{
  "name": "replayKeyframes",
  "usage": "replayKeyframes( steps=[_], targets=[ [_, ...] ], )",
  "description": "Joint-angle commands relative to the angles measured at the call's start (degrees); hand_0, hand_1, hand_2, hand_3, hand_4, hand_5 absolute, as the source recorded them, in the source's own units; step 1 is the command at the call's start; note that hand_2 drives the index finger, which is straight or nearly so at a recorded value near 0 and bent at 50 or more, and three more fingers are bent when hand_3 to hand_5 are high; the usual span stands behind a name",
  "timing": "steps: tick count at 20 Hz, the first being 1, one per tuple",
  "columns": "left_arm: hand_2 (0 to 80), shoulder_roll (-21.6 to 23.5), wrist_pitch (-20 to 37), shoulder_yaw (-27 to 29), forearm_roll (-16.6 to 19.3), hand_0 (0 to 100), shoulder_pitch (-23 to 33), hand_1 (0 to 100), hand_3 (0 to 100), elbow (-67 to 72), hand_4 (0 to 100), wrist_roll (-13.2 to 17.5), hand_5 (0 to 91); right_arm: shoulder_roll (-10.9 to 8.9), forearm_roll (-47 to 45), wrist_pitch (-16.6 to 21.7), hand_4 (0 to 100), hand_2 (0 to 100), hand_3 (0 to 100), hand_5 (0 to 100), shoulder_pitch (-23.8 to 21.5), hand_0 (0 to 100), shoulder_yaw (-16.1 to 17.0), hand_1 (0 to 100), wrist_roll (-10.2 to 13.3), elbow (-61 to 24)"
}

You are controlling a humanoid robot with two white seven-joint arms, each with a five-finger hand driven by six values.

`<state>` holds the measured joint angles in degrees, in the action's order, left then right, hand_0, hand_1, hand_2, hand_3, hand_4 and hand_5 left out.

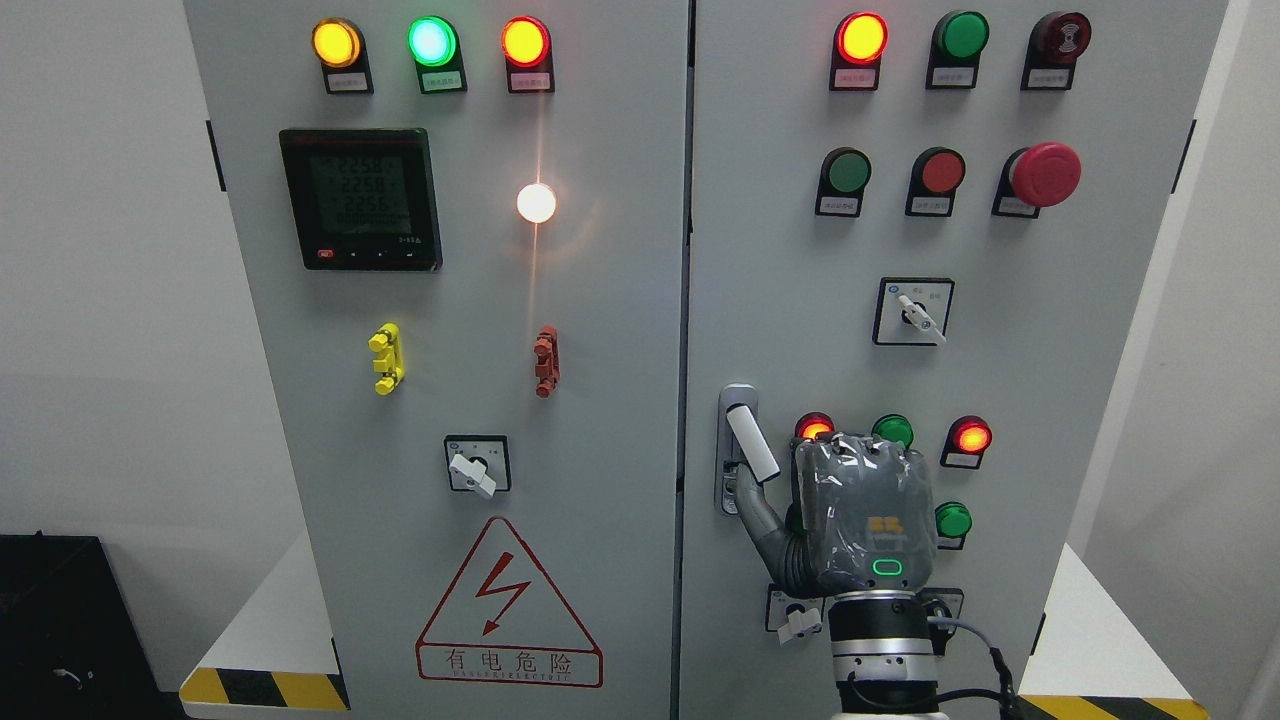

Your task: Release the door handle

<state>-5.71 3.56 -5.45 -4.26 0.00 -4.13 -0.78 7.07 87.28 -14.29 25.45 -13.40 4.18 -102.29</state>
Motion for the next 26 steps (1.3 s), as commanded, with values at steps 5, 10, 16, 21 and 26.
replayKeyframes(
  steps=[5,10,16,21,26],
  targets=[
    [0.0,0.0,0.0,0.0,0.0,12,1.0,56,0,0.0,0,0.0,0.0,-0.13,0.0,0.0,100,97,100,100,-0.1,51,0.0,34,-0.1,-0.2],
    [0.0,0.0,0.0,0.0,0.0,12,1.0,56,0,0.0,0,0.0,0.0,-0.13,0.0,0.0,100,97,100,100,0.0,50,0.0,34,-0.1,-0.2],
    [0.0,0.0,0.0,0.0,0.0,12,1.0,56,0,0.0,0,0.0,0.0,-0.13,0.0,0.0,100,97,100,100,-0.1,49,0.1,35,-0.1,-0.4],
    [0.0,0.0,0.0,0.0,0.0,12,1.0,56,0,0.0,0,0.0,0.0,-0.13,0.0,-0.3,100,96,100,100,-0.1,48,0.3,35,-0.1,-0.9],
    [0.0,0.0,0.0,0.0,0.0,12,1.0,56,0,0.0,0,0.0,0.0,-0.13,0.0,-0.3,100,96,100,100,-0.1,48,0.3,35,-0.1,-0.9]
  ],
)
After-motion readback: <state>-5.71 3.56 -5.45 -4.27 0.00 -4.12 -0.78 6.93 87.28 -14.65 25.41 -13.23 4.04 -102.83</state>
